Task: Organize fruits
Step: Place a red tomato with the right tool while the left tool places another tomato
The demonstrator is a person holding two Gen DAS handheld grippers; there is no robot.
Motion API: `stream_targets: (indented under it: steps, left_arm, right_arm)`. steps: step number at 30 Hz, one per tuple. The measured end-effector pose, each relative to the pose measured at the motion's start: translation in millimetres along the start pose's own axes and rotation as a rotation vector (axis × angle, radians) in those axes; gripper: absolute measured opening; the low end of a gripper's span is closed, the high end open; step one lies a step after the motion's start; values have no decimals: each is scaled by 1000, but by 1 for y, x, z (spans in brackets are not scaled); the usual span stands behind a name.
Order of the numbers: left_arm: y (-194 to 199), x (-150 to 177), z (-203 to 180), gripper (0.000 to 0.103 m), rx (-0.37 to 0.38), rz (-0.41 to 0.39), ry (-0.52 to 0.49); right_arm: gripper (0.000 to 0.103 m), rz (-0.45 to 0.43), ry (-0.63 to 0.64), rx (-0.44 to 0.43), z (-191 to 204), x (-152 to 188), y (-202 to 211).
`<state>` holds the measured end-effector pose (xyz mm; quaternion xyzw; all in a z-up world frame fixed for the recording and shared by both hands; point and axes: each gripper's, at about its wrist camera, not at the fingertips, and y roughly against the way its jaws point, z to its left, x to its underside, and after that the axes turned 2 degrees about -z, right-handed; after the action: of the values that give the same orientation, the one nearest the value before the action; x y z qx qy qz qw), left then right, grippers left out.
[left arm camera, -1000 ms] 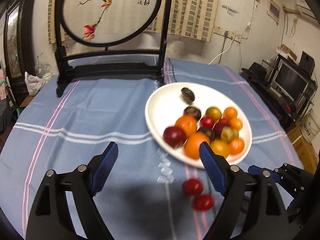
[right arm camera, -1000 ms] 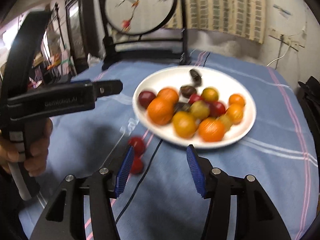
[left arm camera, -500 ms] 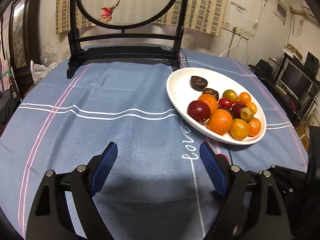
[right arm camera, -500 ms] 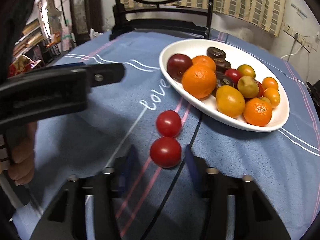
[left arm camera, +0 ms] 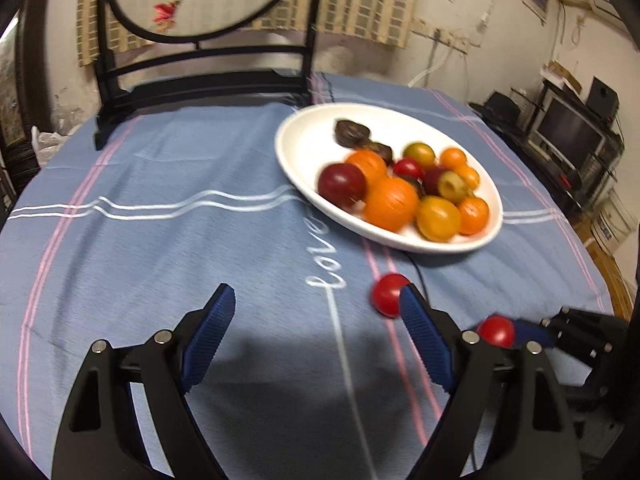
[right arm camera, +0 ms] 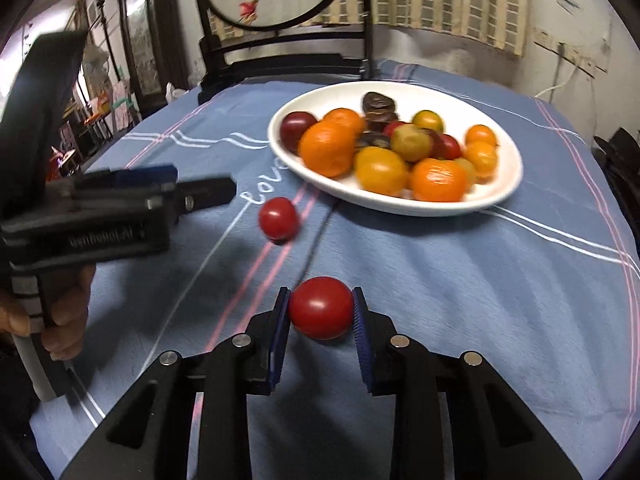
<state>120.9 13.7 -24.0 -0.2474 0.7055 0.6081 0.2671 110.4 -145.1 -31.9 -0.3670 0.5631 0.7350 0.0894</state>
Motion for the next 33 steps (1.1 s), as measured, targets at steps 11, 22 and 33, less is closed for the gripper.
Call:
stream_targets:
  steps: [11,22,33]
  left_arm:
    - [-36,0,-48,43,19,101,-92]
    - [-10,-14,-50,28,23,57,-133]
    - [-23,-98,-53,27,-29,-37,-98]
  right_arm:
    - [31,-51,-57,-10,-35,10,22]
    - [31,-109,-50,-26,-33,0,38]
    - [31,-184,15,67,-43,-83,20]
